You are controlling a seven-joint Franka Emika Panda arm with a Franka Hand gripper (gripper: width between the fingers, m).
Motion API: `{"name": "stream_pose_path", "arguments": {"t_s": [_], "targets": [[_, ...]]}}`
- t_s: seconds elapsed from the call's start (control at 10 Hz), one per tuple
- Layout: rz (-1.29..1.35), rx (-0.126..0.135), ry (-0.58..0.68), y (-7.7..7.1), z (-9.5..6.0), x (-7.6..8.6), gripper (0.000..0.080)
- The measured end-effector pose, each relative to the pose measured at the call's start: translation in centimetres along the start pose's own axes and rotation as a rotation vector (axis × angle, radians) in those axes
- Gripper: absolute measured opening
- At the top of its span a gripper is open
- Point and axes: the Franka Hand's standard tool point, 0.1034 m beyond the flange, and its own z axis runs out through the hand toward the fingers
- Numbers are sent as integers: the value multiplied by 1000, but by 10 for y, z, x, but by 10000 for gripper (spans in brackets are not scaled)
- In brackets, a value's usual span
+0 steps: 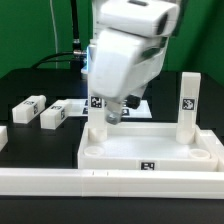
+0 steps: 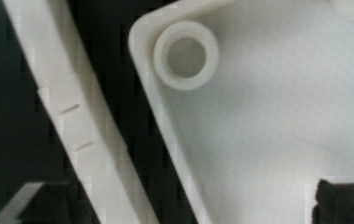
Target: Assemble desk
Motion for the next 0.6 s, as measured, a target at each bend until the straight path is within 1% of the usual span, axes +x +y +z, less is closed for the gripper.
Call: {"name": "stream_pose_path", "arguments": {"t_s": [0.1, 0.2, 0.6], "targets": [[76, 7, -11, 3, 0, -6, 649], [140, 7, -13, 5, 0, -5, 649], [424, 8, -15, 4, 1, -5, 649]]}}
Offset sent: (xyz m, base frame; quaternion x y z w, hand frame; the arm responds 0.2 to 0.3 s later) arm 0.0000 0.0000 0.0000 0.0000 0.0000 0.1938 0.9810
